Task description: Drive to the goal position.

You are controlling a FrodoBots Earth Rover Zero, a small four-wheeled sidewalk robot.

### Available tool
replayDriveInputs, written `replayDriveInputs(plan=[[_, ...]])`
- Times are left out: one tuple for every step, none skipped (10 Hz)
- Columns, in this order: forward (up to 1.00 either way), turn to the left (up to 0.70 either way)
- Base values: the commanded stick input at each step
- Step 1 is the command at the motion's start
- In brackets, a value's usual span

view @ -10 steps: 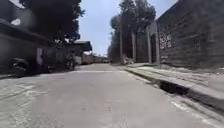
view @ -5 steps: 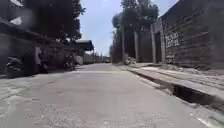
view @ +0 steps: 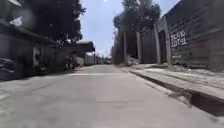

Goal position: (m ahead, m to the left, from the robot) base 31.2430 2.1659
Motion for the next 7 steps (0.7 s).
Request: replayDriveInputs(plan=[[1.0, 0.0], [1.0, 0.0], [1.0, 0.0], [1.0, 0.0], [1.0, 0.0], [1.0, 0.0], [1.0, 0.0]])
